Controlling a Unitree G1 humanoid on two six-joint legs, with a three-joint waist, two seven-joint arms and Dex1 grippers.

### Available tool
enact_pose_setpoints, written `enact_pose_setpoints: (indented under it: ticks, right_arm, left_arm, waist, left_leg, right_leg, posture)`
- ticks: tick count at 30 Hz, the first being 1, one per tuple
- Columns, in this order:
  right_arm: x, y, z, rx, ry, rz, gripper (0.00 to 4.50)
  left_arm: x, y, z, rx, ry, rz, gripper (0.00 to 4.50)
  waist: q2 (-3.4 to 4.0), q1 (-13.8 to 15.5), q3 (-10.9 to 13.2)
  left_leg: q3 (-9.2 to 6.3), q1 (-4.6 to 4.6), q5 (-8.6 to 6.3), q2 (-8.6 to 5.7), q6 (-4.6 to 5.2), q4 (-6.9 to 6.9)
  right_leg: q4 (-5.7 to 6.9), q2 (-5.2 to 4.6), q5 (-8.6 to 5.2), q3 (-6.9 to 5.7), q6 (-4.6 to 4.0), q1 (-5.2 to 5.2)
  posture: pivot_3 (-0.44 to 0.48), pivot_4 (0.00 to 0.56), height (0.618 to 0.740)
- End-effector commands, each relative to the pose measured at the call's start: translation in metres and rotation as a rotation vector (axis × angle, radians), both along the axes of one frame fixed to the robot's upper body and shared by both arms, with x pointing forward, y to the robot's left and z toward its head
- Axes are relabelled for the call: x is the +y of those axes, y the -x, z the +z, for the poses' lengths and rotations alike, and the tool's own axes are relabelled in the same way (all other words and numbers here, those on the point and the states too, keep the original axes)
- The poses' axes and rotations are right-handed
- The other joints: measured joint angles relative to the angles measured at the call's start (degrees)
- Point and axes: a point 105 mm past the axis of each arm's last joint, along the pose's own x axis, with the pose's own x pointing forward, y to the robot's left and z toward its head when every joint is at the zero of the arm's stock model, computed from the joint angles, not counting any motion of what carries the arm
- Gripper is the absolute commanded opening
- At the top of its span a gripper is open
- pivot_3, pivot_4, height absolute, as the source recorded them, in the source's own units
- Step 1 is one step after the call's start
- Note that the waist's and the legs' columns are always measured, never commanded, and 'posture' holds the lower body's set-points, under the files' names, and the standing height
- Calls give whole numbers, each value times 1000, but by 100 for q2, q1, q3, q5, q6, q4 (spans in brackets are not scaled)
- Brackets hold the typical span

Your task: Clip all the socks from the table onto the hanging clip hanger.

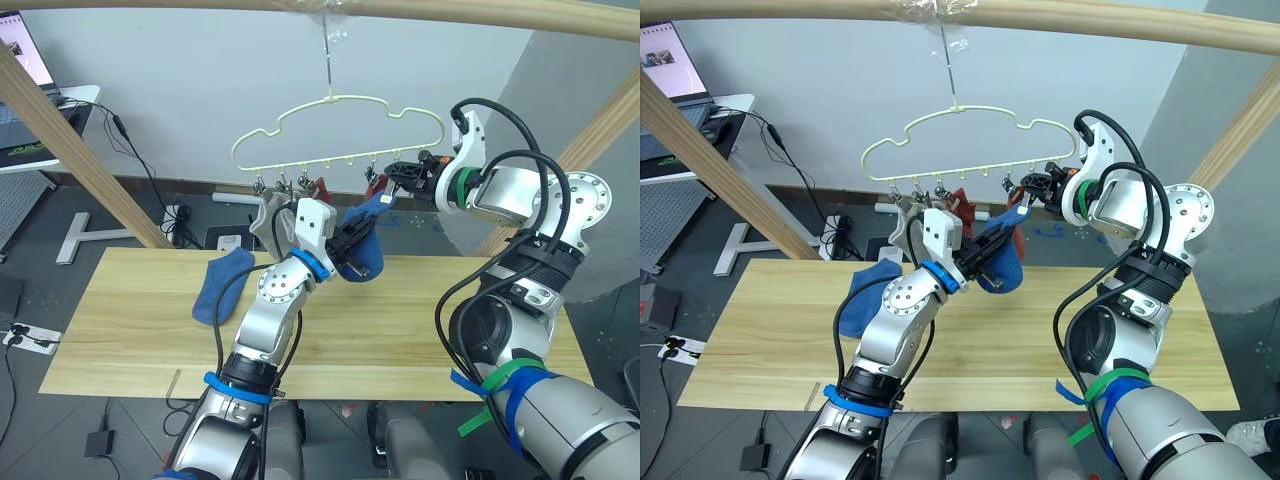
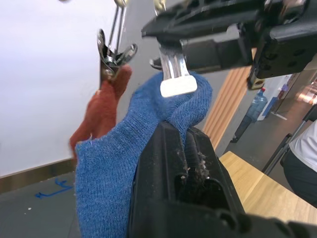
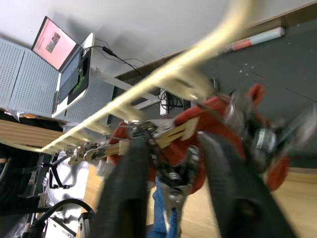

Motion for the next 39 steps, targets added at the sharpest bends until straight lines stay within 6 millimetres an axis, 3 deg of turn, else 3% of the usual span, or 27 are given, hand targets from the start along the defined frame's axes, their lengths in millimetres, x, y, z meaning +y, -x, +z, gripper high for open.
enact_pose_setpoints:
  ticks: [1,4,6,10,14,18,22,26,29,31,35,37,39]
  right_arm:
    - [-6,3,16,-60,-17,11,3159]
    - [-5,10,27,-144,-5,82,4297]
    - [-8,17,29,-186,-5,121,4454]
    - [-19,28,25,-237,27,144,4500]
    - [-23,34,23,-292,87,138,4500]
    - [-25,42,12,-402,255,107,4500]
    - [-23,47,-6,-474,373,75,4500]
    - [-18,49,-15,-600,473,-46,4500]
    - [-11,48,-23,-665,530,-153,3940]
    - [-5,46,-25,-690,542,-194,3319]
    - [5,41,-25,-710,510,-271,3319]
    - [7,38,-24,-721,508,-299,3017]
    - [9,36,-23,-730,510,-312,2433]
  left_arm:
    - [-9,5,14,-41,27,-40,0]
    - [-14,7,11,7,62,-76,0]
    - [-20,10,9,56,96,-113,0]
    - [-30,15,5,207,228,-201,1015]
    - [-27,13,-8,301,243,-207,2190]
    - [-12,11,-27,363,209,-167,3359]
    - [4,13,-28,348,173,-147,4461]
    - [26,25,-19,268,64,-158,4461]
    - [45,36,-2,214,24,-166,4500]
    - [54,40,7,183,1,-167,4500]
    - [68,49,27,133,-19,-161,4500]
    - [70,53,34,116,-33,-165,4500]
    - [71,56,37,110,-40,-167,4500]
  waist:
    - [0,-33,0]
    - [1,-63,0]
    - [1,-76,0]
    - [1,-118,0]
    - [1,-218,0]
    - [1,-289,0]
    - [1,-346,0]
    - [1,-373,0]
    - [1,-375,0]
    - [1,-365,0]
    - [1,-334,0]
    - [1,-296,0]
    - [1,-233,0]
  left_leg:
    - [0,0,0,0,0,0]
    - [0,-1,0,0,0,0]
    - [0,-1,0,0,0,-1]
    - [1,-2,-1,0,1,-1]
    - [0,-1,-1,-1,1,0]
    - [0,4,-1,2,1,0]
    - [-2,6,-1,4,0,-1]
    - [2,6,0,3,-1,1]
    - [0,10,1,7,-2,1]
    - [1,11,1,7,-3,0]
    - [4,12,2,7,-4,2]
    - [3,12,2,6,-4,2]
    - [4,11,2,6,-4,2]
  right_leg:
    - [0,0,0,0,0,0]
    - [0,1,0,1,0,-2]
    - [-1,1,-1,1,1,-1]
    - [-1,1,-2,2,3,-1]
    - [4,3,-3,3,6,-2]
    - [6,9,-18,5,30,-2]
    - [8,11,-19,7,33,-2]
    - [8,10,-18,12,35,-3]
    - [11,12,-18,12,35,-3]
    - [12,12,-18,13,35,-4]
    - [11,9,-18,15,35,-3]
    - [9,8,-18,14,35,-2]
    - [9,8,-18,14,35,-2]
  posture:
    - [-113,240,740]
    - [-128,239,740]
    - [-134,237,740]
    - [-148,237,740]
    - [-161,233,740]
    - [-163,232,740]
    - [-164,232,740]
    - [-138,232,740]
    - [-119,229,740]
    - [-107,226,740]
    - [-89,221,740]
    - [-78,219,740]
    - [-78,219,740]
